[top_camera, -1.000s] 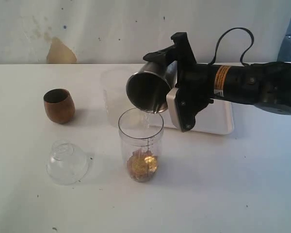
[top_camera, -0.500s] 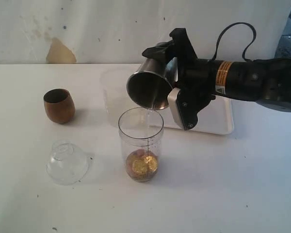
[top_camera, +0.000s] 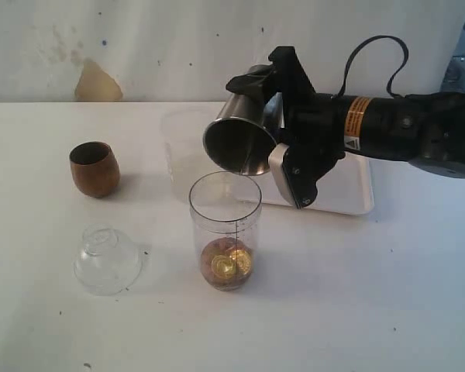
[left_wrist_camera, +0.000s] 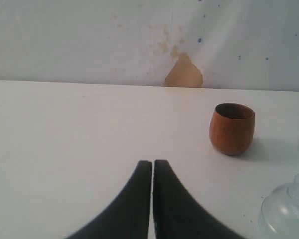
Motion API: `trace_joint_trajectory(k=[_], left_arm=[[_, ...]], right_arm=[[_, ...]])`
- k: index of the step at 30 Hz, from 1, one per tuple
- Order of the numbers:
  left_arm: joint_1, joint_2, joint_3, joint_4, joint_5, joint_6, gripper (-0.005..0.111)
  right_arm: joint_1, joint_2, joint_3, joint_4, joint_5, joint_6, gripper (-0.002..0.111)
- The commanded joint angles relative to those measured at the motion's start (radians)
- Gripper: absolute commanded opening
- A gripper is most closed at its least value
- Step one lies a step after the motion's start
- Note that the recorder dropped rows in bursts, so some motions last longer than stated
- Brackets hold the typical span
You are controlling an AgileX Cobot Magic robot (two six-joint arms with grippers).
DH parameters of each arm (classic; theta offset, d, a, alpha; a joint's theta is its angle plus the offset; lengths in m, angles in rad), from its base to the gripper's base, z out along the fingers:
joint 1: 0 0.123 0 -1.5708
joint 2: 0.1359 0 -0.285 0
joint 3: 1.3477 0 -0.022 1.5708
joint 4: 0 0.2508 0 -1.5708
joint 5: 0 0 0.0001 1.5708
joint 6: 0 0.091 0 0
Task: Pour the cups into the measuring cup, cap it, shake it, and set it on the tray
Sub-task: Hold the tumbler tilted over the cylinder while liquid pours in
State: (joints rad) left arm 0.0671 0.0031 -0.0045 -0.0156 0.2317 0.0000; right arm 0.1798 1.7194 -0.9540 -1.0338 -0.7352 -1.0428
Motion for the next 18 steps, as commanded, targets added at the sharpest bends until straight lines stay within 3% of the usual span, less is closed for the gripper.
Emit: trace_joint_trajectory(k=[1,18], left_arm=[[0.000,-0.003,0.005,-0.003,0.001,0.000,0.002],[0.000,-0.003,0.005,-0.003,0.001,0.000,0.002]], right_arm=[[0.002,-0.013,-0.003,0.012,-0.014,-0.011,0.000],[0.002,-0.013,-0.003,0.012,-0.021,-0.010,0.000]])
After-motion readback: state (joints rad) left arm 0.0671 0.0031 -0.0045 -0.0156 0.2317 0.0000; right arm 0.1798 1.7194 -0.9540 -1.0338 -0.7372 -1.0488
